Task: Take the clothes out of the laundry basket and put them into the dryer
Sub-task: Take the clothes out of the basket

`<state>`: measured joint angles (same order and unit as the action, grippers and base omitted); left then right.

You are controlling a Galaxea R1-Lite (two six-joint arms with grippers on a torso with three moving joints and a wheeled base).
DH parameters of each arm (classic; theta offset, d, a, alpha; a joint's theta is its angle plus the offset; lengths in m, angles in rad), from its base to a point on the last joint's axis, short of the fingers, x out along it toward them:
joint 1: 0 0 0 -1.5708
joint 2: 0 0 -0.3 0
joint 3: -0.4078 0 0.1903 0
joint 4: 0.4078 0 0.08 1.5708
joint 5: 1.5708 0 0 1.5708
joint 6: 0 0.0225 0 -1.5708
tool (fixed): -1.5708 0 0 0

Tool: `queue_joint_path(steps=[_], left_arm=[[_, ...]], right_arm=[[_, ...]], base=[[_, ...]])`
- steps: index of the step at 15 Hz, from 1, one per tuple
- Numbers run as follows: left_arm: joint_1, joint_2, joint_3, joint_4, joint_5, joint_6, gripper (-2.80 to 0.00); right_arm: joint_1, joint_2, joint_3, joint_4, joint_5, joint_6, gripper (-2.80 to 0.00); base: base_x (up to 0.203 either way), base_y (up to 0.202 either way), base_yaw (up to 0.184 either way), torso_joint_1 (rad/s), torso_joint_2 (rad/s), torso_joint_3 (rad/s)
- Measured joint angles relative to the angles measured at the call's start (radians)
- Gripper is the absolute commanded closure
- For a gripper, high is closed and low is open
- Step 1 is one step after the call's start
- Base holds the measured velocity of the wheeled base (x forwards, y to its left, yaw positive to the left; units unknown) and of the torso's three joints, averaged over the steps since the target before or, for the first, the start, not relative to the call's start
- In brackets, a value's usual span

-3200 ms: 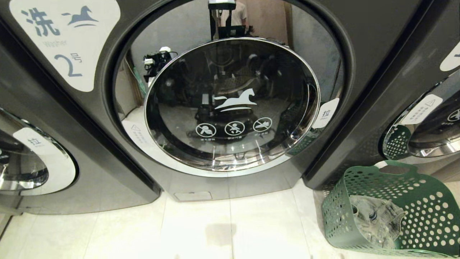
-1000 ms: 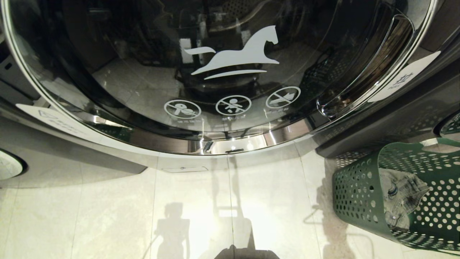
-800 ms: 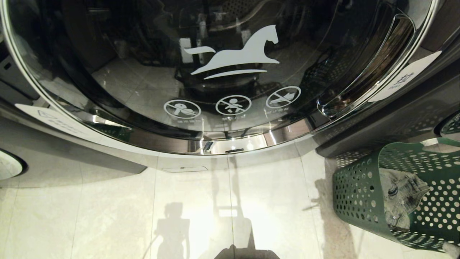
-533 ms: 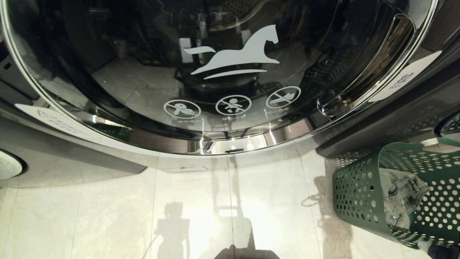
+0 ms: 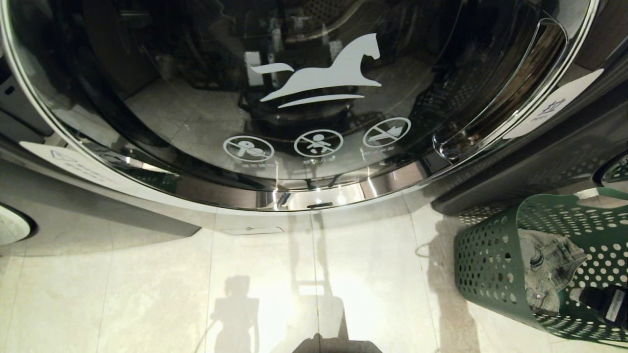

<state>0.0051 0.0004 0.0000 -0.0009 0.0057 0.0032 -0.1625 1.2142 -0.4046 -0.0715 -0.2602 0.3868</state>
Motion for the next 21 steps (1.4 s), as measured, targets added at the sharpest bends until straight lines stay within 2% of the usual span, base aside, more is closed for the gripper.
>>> queue_joint_path(steps=[4,9,11,13,17,21], left_arm=[[0.0,0.0,0.0,0.0,0.0,0.0,0.0],[0.0,0.0,0.0,0.0,0.0,0.0,0.0],[0.0,0.0,0.0,0.0,0.0,0.0,0.0],[0.0,0.0,0.0,0.0,0.0,0.0,0.0],[0.0,0.0,0.0,0.001,0.0,0.0,0.0],[0.0,0.0,0.0,0.0,0.0,0.0,0.0]], right_arm=[[-0.046,-0.021,-0.022,0.019,0.0,-0.016,-2.8],[-0.232,0.064,-0.1,0.007,0.005,-0.013,-2.8],[-0.257,0.118,-0.094,-0.016,0.059,-0.01,-2.8],[-0.266,0.177,-0.076,-0.044,0.12,-0.006,0.0],[-0.265,0.32,-0.037,-0.225,0.147,-0.02,0.0],[-0.244,0.486,-0.028,-0.329,0.244,-0.027,0.0]], base=[[0.0,0.0,0.0,0.0,0.0,0.0],[0.0,0.0,0.0,0.0,0.0,0.0],[0.0,0.0,0.0,0.0,0.0,0.0],[0.0,0.0,0.0,0.0,0.0,0.0],[0.0,0.0,0.0,0.0,0.0,0.0],[0.0,0.0,0.0,0.0,0.0,0.0]])
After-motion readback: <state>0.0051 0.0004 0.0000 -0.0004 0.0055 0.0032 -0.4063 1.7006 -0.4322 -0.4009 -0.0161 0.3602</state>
